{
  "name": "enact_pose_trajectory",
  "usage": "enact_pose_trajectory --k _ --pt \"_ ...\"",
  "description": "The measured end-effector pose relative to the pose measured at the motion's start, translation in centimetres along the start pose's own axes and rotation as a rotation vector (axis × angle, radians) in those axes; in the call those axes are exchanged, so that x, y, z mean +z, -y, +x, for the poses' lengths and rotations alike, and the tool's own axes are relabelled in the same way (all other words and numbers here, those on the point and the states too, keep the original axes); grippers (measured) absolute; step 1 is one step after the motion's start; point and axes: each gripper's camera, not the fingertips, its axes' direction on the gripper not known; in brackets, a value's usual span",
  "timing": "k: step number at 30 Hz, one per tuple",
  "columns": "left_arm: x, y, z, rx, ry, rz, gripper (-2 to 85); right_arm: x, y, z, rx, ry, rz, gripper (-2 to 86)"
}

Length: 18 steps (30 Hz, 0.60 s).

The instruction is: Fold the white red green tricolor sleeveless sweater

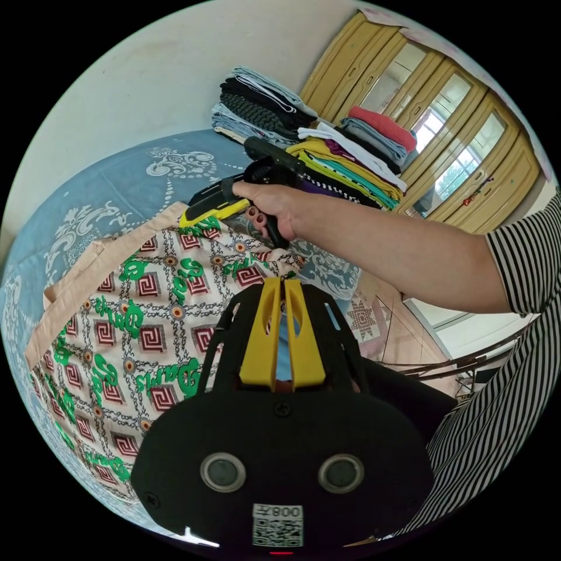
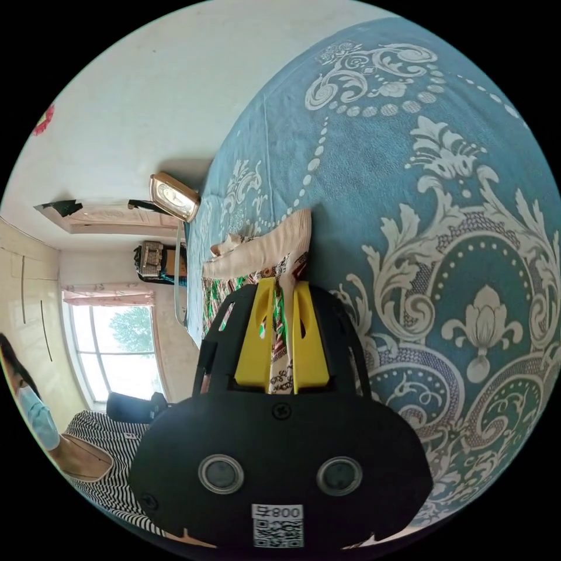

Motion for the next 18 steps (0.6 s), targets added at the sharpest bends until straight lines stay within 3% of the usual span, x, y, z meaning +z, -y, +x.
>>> enact_pose_trajectory --k 11,18 --pt "-3.5 -4.8 -4.8 -0.058 -0.01 0.076 1.0 2.4 2.8 -8.4 -0.025 0.001 0.038 1.3" --pt "-9.7 -12.7 -11.5 -0.28 -0.103 0.224 1.0 3.9 3.6 -18.3 -0.13 -0.011 0.109 0.7"
